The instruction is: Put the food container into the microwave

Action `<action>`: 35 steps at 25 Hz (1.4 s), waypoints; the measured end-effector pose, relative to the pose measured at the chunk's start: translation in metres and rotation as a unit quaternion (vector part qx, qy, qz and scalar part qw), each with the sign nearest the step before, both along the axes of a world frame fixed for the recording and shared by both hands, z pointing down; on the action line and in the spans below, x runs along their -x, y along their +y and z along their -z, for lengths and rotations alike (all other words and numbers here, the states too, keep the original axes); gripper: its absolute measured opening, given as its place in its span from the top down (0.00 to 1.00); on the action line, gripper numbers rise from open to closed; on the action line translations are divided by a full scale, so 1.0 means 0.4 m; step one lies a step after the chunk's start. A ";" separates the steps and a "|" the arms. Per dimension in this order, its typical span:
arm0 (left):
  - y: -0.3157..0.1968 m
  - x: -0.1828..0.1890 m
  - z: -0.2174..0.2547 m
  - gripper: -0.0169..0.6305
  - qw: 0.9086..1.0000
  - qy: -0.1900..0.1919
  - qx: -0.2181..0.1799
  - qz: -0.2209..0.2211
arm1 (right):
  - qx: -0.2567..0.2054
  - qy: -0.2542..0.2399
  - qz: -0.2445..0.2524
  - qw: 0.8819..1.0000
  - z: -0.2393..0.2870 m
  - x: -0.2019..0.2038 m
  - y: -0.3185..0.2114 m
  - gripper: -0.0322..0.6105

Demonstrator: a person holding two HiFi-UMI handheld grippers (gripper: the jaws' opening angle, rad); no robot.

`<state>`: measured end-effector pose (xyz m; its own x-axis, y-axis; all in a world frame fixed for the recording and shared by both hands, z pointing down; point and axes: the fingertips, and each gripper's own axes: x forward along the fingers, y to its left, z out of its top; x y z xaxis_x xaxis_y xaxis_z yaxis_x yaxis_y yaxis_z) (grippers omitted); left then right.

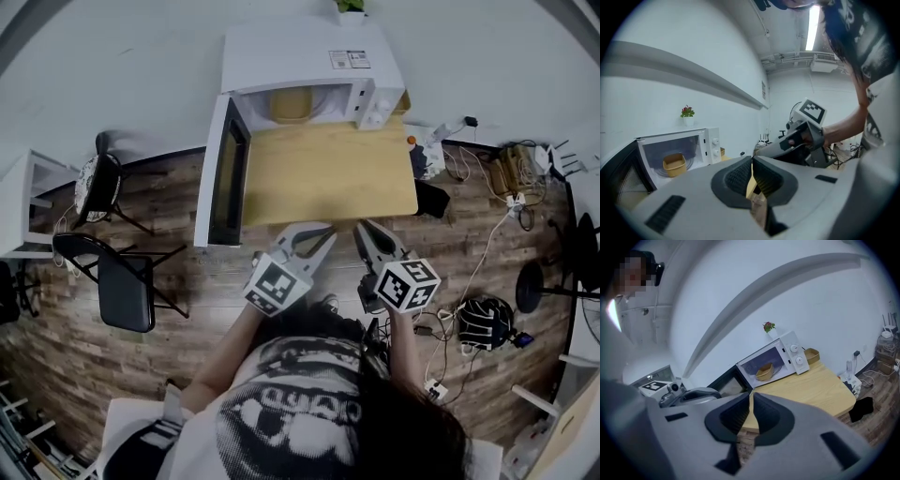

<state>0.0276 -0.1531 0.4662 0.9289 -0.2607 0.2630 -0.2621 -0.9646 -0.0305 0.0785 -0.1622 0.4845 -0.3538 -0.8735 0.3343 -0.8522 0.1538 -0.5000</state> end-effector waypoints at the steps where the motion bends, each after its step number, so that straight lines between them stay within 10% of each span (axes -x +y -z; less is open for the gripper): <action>1: 0.021 -0.004 0.001 0.96 1.000 -0.001 -0.001 0.003 | -0.005 0.005 0.005 1.000 0.005 -0.001 0.019 0.91; 35: 0.349 0.020 0.021 0.96 0.997 -0.013 -0.038 0.071 | -0.095 0.061 0.116 0.987 0.071 0.054 0.340 0.94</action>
